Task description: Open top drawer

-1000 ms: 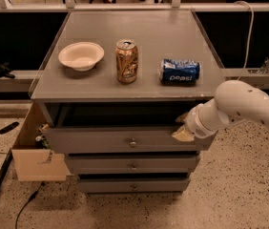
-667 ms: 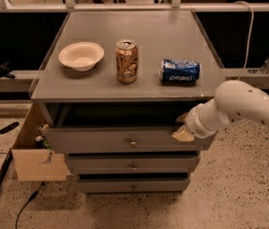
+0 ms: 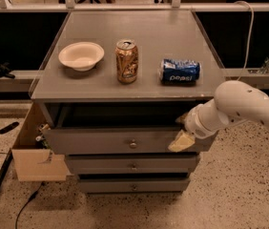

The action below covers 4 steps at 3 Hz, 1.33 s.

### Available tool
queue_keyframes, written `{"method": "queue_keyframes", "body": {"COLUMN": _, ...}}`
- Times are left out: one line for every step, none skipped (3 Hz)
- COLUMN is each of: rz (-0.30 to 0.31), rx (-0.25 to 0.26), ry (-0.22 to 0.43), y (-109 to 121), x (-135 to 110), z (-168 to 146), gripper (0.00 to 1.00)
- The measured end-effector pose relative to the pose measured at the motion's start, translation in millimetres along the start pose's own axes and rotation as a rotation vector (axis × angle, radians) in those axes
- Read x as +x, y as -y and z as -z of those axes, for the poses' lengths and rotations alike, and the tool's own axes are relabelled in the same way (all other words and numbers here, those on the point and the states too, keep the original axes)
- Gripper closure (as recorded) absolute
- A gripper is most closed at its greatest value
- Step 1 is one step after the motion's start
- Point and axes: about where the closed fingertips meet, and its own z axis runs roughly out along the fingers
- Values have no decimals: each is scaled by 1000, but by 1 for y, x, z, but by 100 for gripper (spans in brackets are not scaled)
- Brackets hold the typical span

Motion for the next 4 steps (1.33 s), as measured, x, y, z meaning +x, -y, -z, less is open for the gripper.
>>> {"method": "queue_keyframes", "body": {"rz": 24, "rx": -20, "ry": 11, "y": -20, "x": 4, "z": 5, "gripper": 57}}
{"method": "queue_keyframes", "body": {"rz": 32, "rx": -21, "ry": 14, "y": -23, "x": 3, "z": 9, "gripper": 80}}
{"method": "queue_keyframes", "body": {"rz": 49, "rx": -6, "ry": 41, "y": -33, "x": -7, "z": 23, "gripper": 100}}
{"method": "queue_keyframes", "body": {"rz": 49, "rx": -6, "ry": 41, "y": -33, "x": -7, "z": 23, "gripper": 97}}
